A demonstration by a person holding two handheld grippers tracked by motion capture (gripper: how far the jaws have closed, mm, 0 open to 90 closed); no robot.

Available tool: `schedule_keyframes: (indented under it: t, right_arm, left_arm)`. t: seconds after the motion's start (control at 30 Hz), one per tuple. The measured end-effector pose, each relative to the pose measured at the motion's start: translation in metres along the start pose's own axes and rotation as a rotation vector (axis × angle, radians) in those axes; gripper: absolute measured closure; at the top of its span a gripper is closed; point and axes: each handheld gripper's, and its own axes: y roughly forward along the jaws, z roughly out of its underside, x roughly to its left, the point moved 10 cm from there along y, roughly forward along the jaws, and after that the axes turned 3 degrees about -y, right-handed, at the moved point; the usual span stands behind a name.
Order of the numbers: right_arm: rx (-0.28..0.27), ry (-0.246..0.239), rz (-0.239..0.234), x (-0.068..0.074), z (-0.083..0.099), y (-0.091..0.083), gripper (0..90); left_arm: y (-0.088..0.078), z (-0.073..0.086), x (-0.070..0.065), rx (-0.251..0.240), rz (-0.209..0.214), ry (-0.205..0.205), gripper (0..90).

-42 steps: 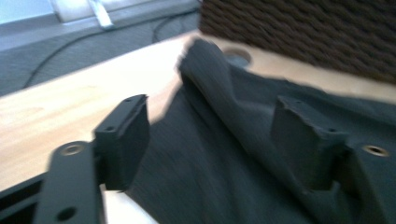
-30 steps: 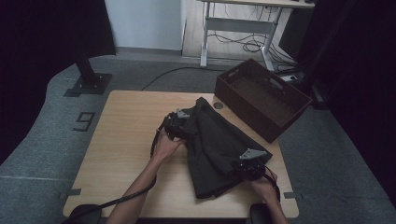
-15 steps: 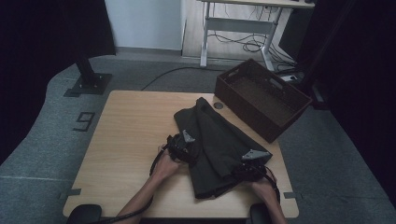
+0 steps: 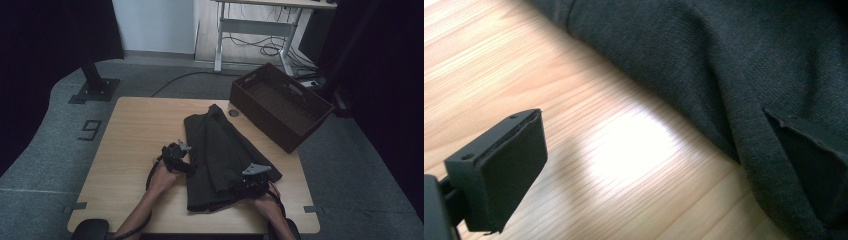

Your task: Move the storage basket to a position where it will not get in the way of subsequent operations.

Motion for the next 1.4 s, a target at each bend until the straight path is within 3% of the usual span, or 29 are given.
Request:
schedule_keyframes:
  t: [0.1, 0.2, 0.4, 0.7, 0.77, 0.83, 1.03, 1.17, 1.3, 1.4]
  right_arm:
    - [-0.009, -0.011, -0.005, 0.009, -0.006, 0.007, 30.9]
    - [-0.011, -0.02, -0.011, 0.018, -0.012, 0.013, 30.7]
    - [-0.013, -0.029, -0.015, 0.038, -0.027, 0.029, 30.5]
    - [-0.005, -0.04, -0.027, 0.057, -0.041, 0.043, 26.7]
    - [0.002, -0.035, -0.042, 0.057, -0.039, 0.039, 25.0]
    - [0.002, -0.034, -0.063, 0.058, -0.036, 0.032, 24.6]
    - [0.007, -0.048, -0.076, 0.055, -0.017, -0.001, 23.9]
    - [0.011, -0.034, -0.06, 0.042, -0.005, -0.025, 25.9]
    - [-0.03, -0.003, -0.042, 0.03, -0.016, -0.038, 30.9]
    - [-0.052, -0.026, -0.053, 0.031, -0.036, -0.038, 34.4]
  left_arm:
    - [-0.01, 0.004, 0.013, -0.012, -0.01, -0.036, 1.2]
    - [-0.024, 0.007, 0.021, -0.033, -0.023, -0.043, 2.1]
    - [-0.046, 0.017, 0.016, -0.072, 0.03, -0.06, 4.1]
    - [-0.038, 0.047, 0.025, -0.055, 0.045, -0.12, 6.0]
    - [-0.036, 0.05, 0.028, -0.055, 0.043, -0.143, 6.0]
    - [-0.035, 0.052, 0.032, -0.044, 0.009, -0.135, 9.4]
    - [-0.035, 0.052, 0.032, -0.05, 0.008, -0.129, 9.3]
    - [-0.035, 0.052, 0.033, -0.05, 0.016, -0.133, 9.2]
    - [-0.035, 0.052, 0.032, -0.054, 0.016, -0.136, 9.2]
    - [-0.035, 0.053, 0.033, -0.057, 0.014, -0.134, 9.5]
